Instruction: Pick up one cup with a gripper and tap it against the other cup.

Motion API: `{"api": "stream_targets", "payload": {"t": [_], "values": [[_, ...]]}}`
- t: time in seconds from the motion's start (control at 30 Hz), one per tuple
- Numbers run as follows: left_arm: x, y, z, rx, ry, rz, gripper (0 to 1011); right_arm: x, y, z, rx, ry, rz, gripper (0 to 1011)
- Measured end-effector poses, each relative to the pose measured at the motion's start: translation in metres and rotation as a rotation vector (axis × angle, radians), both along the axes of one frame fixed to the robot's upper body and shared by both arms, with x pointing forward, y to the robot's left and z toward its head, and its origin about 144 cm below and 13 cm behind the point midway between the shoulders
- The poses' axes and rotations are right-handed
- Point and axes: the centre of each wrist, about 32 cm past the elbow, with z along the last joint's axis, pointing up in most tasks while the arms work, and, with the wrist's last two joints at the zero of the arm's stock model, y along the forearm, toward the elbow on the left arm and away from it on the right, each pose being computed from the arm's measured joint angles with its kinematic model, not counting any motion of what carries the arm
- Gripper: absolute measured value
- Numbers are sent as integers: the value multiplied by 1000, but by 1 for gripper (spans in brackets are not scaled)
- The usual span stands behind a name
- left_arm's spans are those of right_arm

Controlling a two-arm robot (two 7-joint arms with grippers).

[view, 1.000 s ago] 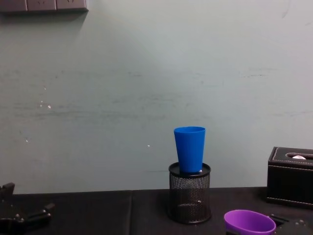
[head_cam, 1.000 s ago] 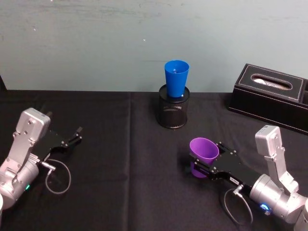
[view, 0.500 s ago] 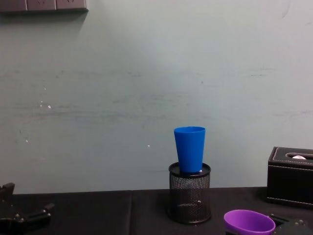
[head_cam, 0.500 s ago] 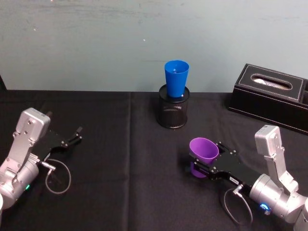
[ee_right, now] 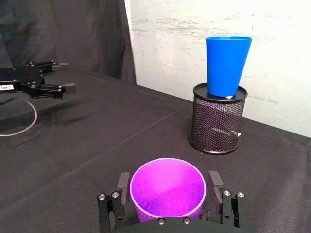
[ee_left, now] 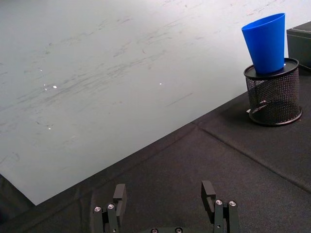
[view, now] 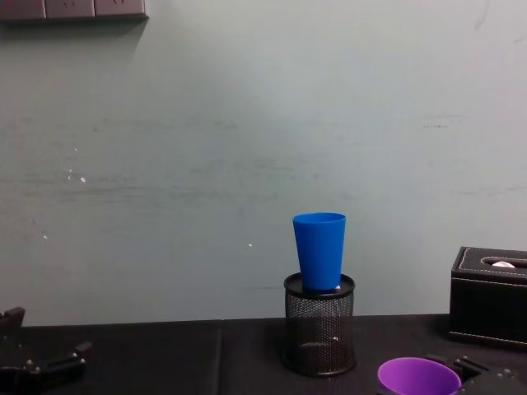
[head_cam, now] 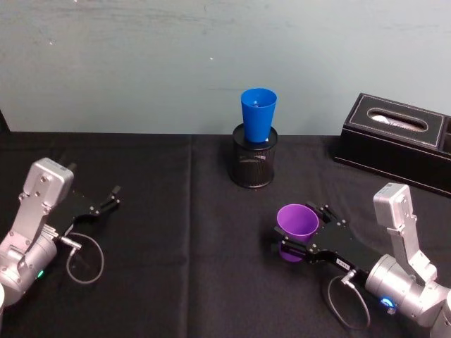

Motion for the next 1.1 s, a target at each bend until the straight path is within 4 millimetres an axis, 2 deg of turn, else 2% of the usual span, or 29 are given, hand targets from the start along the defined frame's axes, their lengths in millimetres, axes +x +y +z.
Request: {"api": "stream_targets", "payload": {"t": [0.53, 1.1], "values": [[0, 0, 0, 0, 0, 0, 1011, 0, 0, 0, 4, -4, -1, 1003], [0, 0, 0, 0, 0, 0, 1011, -2, -2, 13, 40, -40, 3, 1003]]}}
